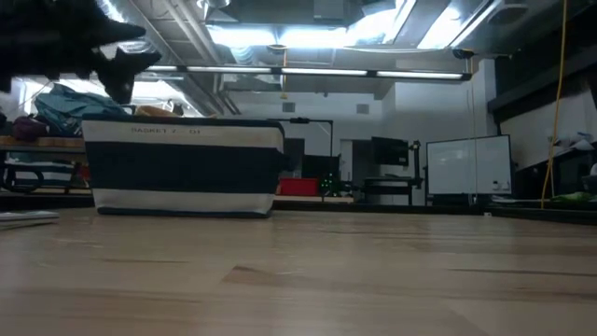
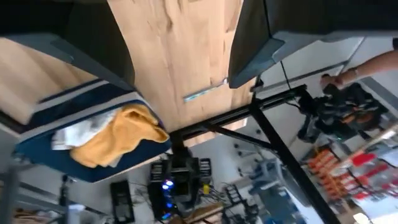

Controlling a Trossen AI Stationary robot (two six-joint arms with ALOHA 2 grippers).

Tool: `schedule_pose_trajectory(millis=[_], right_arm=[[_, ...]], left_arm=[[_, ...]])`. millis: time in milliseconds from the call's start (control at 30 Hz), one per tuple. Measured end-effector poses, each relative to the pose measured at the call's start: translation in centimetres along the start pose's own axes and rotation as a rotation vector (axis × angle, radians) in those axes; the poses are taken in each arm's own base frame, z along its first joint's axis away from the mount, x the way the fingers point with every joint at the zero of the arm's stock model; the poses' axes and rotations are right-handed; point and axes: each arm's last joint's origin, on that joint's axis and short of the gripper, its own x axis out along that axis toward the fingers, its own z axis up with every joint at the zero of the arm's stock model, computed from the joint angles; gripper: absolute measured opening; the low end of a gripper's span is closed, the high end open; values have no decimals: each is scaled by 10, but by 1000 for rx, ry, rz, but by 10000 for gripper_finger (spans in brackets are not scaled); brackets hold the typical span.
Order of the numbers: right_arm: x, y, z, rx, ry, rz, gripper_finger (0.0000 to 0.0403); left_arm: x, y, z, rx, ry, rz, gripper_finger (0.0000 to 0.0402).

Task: Fold towel
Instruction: Return to Home Position

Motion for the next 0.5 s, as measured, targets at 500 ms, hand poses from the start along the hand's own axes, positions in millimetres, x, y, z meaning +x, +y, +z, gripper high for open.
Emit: schedule_pose_trajectory(millis=[500], right_arm=[[68, -51, -146, 61, -183, 180, 264]], left_arm=[[3, 9, -20, 104, -1, 63, 194]])
